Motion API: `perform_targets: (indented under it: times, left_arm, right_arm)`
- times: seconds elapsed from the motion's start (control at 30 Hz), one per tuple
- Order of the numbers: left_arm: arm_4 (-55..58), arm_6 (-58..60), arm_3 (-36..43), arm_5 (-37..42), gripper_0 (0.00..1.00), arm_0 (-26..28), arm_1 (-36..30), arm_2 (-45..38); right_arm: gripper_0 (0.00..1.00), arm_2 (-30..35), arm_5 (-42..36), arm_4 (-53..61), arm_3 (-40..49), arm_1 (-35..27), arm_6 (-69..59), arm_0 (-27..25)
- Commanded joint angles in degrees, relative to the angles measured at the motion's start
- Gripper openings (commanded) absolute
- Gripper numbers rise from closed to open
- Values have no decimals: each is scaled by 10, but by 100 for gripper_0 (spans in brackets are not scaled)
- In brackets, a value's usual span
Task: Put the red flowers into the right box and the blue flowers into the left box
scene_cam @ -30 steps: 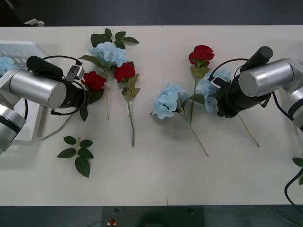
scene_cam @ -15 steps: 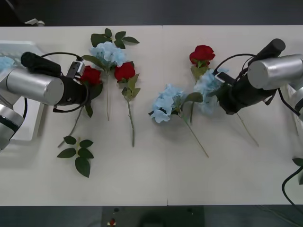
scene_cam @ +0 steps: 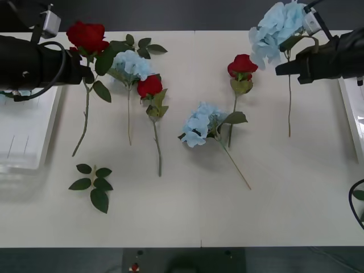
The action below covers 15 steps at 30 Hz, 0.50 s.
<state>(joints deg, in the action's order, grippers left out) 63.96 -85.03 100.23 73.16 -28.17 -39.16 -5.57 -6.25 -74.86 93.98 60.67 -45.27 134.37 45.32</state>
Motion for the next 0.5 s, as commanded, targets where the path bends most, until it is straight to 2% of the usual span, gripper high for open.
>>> perform_targets:
  times: [0.03,0.27,0.5]
  left_arm:
    - [133,-46,17,-61,0,23,6,-12]
    - [262,-130,16,-135,0,31,60,-11]
    - [293,-177,16,-207,0,29,143,29]
  right_arm:
    - [0,20,-12,70,-30,-13,57,20]
    - [0,24,-42,58,-74,-23,60,20]
    - [0,21,-45,-35,-101,-37,55,20]
